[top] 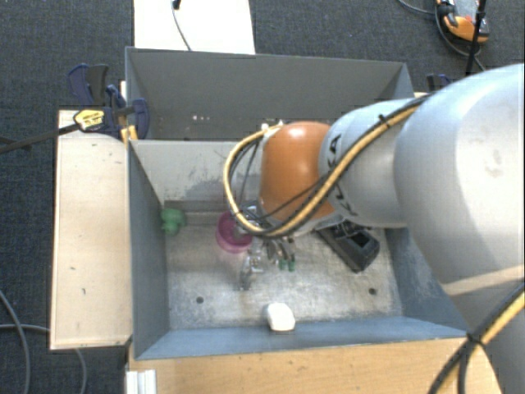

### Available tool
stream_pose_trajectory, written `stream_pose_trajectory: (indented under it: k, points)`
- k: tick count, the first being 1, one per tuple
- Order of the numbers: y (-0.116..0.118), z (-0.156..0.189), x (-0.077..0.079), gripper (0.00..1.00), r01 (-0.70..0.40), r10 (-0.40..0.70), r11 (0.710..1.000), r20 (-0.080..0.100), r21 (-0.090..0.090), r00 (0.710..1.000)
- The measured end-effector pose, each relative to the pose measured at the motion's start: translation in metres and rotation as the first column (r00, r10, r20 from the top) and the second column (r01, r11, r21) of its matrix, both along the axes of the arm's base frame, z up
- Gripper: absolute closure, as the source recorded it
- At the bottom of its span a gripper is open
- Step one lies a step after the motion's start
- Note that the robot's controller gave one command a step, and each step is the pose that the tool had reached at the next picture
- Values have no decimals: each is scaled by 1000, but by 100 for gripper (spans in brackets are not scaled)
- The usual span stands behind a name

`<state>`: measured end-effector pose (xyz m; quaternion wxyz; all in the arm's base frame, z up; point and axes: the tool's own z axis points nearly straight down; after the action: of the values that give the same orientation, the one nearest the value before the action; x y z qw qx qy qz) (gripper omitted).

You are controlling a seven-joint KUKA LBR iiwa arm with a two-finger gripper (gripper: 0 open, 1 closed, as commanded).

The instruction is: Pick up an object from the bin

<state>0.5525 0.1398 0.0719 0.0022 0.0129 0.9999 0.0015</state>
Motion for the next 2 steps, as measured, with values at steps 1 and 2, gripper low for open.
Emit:
stream_pose_trajectory:
  k: [1,2]
  points:
    - [1,3,2,100,-3,3,1000,5,2,1000]
    - [1,3,2,0,-2,2,1000,5,2,1000]
